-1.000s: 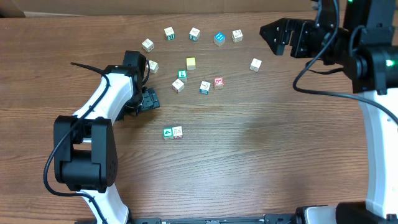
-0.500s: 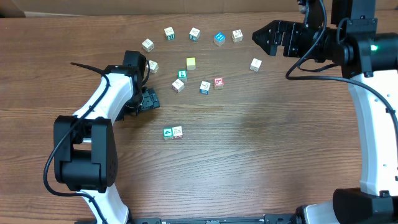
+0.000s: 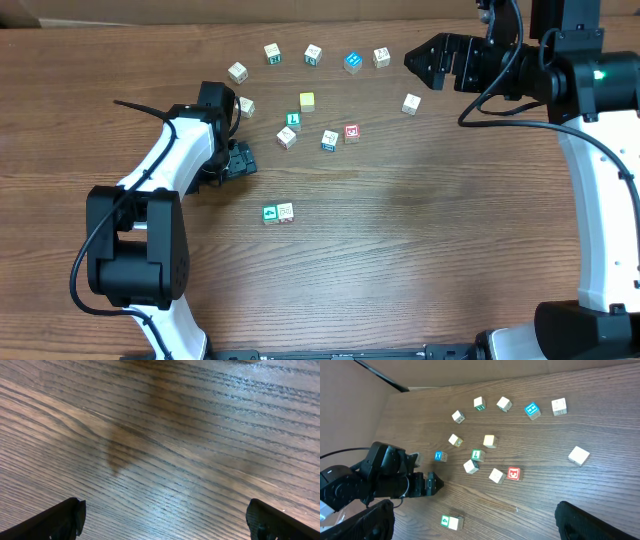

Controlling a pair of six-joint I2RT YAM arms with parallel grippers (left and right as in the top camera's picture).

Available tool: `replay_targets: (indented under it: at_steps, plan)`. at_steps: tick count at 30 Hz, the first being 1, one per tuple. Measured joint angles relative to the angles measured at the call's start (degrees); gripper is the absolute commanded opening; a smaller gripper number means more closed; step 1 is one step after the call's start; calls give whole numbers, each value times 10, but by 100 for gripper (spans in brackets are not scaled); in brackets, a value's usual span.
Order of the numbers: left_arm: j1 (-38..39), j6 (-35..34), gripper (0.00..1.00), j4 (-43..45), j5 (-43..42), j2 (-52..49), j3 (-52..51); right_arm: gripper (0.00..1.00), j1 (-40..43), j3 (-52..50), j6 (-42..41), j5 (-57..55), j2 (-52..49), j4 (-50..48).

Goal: Form a horizontal line
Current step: 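Raise the right arm and move its gripper over the back blocks, then lower the right gripper onto the green L block and grasp it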

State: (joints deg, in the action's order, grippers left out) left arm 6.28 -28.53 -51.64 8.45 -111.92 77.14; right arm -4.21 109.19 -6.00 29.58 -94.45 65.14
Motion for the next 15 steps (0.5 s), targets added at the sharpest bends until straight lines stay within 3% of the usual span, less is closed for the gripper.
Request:
replay_targets:
  at_steps: [8,11,13,15]
  plan:
    - [0,0,99,0,0,0,0,99,-57,0,-34,-51,-19,-15]
    - [0,0,100,0,0,0,0,94,-94,0,-50,-96,-46,-15]
    - [0,0,100,0,0,0,0,85,-115,0,-63,-128,-66,-15]
    - [0,0,100,0,0,0,0,84,-137,0,-76,-162,-90,-15]
